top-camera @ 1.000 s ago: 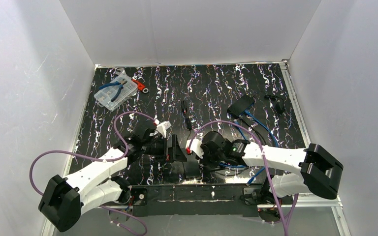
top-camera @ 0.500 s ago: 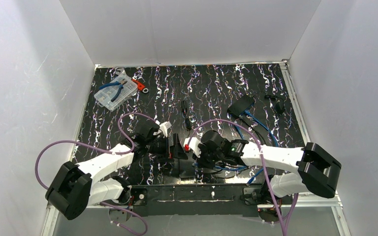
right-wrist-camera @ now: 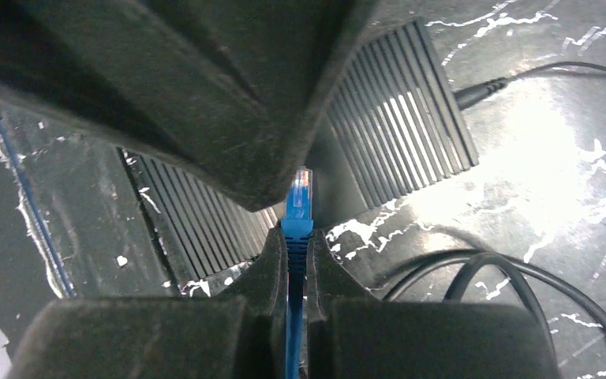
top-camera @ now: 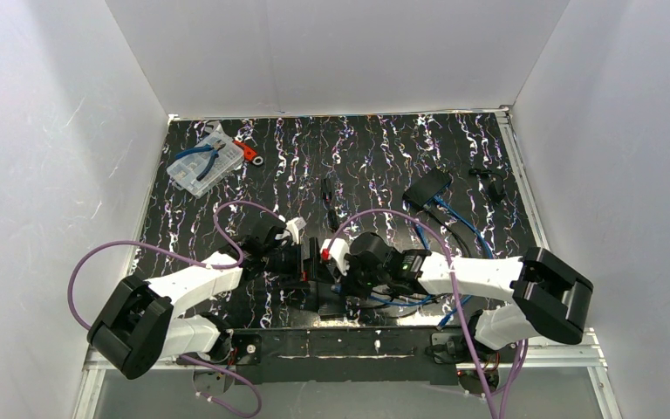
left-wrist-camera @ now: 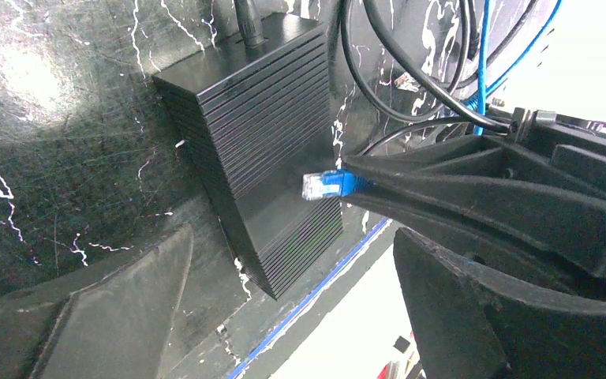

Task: Insert the plug into the switch port
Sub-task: Insert the connector into the switch port.

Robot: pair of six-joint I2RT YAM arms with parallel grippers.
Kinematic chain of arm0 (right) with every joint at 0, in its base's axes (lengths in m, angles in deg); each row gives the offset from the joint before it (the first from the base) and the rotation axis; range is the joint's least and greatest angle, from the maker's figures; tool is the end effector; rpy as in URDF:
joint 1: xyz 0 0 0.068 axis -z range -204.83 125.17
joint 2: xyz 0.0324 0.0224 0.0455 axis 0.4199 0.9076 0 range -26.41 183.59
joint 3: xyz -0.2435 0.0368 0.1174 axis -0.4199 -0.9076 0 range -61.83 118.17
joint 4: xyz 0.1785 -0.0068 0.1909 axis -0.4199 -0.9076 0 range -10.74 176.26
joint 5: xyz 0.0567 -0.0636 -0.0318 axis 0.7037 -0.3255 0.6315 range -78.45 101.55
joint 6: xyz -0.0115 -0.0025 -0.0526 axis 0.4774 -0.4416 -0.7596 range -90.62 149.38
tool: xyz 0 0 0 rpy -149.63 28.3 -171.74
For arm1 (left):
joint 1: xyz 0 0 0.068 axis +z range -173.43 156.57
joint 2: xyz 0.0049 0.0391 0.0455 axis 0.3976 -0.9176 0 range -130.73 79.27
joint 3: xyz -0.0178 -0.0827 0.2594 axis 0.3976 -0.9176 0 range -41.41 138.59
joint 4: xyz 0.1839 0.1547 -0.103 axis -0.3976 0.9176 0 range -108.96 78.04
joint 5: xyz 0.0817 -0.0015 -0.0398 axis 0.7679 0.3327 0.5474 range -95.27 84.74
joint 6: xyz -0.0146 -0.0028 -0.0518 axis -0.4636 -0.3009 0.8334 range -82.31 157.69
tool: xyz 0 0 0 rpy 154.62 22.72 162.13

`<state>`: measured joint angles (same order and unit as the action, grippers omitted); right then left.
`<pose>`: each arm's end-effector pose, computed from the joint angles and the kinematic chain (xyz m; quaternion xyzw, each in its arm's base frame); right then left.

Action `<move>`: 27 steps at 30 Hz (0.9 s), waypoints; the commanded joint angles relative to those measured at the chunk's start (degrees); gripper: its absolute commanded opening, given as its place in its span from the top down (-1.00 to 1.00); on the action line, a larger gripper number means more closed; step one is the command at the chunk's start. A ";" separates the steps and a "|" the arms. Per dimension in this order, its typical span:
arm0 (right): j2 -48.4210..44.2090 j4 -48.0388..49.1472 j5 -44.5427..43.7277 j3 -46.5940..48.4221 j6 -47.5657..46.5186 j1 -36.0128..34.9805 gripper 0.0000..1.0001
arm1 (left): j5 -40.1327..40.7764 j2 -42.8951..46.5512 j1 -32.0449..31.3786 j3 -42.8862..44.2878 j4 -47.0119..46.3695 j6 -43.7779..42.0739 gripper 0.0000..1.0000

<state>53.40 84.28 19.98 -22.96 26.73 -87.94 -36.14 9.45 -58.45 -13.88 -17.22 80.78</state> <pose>0.1209 0.2500 0.1838 -0.5210 0.7519 0.2587 0.3102 0.1743 -0.1444 0.1682 0.0413 0.8925 -0.4275 0.1379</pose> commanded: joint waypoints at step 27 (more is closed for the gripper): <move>-0.97 -1.56 -6.17 -1.74 9.35 -0.56 0.97 | -1.97 -0.38 0.23 0.33 -0.64 -0.39 -0.96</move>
<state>51.65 78.75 9.93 -25.19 34.16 -88.00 -37.14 9.40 -58.45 -13.88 -17.35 80.78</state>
